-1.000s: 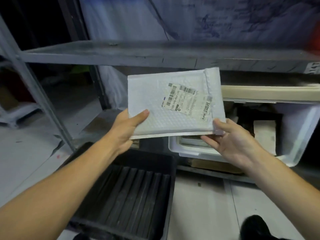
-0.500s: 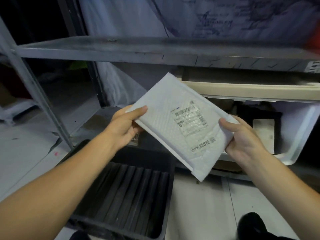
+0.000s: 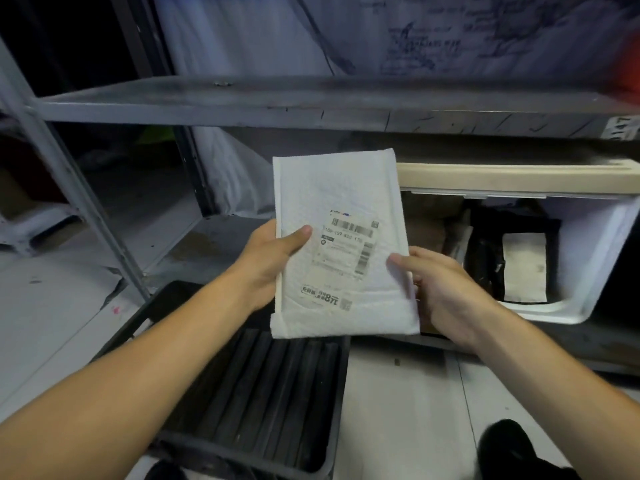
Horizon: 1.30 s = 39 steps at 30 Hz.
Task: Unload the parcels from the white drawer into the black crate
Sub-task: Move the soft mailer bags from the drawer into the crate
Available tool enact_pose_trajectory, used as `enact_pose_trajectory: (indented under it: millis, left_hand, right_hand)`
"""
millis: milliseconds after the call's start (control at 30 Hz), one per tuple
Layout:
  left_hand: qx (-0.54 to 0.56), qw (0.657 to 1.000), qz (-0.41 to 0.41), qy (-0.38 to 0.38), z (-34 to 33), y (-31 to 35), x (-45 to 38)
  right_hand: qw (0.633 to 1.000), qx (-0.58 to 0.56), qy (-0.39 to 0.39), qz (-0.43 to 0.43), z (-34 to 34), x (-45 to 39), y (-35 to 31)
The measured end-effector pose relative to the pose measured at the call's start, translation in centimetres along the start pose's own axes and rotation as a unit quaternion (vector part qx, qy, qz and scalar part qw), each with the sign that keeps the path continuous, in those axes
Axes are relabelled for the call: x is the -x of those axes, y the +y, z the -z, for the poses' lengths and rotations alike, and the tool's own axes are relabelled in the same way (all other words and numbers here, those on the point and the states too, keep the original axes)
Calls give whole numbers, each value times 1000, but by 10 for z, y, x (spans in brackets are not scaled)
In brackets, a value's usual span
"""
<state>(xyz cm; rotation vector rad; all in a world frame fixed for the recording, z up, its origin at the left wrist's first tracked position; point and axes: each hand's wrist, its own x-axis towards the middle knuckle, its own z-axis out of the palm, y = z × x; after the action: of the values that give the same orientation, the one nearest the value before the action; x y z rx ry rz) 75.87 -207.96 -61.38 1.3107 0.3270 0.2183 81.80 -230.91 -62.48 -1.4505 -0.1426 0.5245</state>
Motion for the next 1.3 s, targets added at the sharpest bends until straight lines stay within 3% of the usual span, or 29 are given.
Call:
enact_pose_trajectory:
  millis: [100, 200, 300, 367, 500, 600, 733, 833, 900, 1000, 1100, 1200, 1300]
  left_hand:
    - [-24, 999, -5, -39, -7, -9, 1]
    - [-59, 996, -47, 49, -17, -15, -3]
    - [-222, 963, -116, 98, -26, -13, -1]
    - [-317, 939, -133, 33, -37, -10, 10]
    - [-167, 977, -65, -117, -60, -2, 28]
    - [-44, 996, -30, -73, -56, 3, 27]
    - [40, 999, 5, -18, -31, 3, 17]
    - [26, 1000, 11, -5, -19, 2, 16]
    - [46, 999, 13, -6, -14, 3, 17]
    - [61, 998, 1, -1, -11, 5, 17]
    - [40, 999, -26, 24, -12, 1, 15]
    - [-31, 993, -83, 77, -14, -1, 14]
    - [-188, 960, -133, 161, -18, -3, 12]
  right_hand:
    - [997, -74, -18, 22, -9, 0, -3]
    - [994, -101, 5, 49, -17, 0, -2]
    - [989, -116, 32, 91, -25, 2, -1]
    - [985, -121, 31, 122, -31, 4, -3]
    - [983, -93, -88, 129, -43, 13, -5]
    - [984, -23, -139, 111, -46, 12, 5]
    - [987, 57, -32, 144, -40, 6, 9]
    - [986, 62, 65, 141, -21, -4, 6]
    - [988, 72, 88, 102, -7, -9, 5]
    - [999, 10, 35, 35, 4, -13, 3]
    - [997, -23, 0, 70, -5, -8, -3]
    - [994, -35, 24, 103, -10, -6, -4]
    - [987, -23, 80, 138, -12, -6, -4]
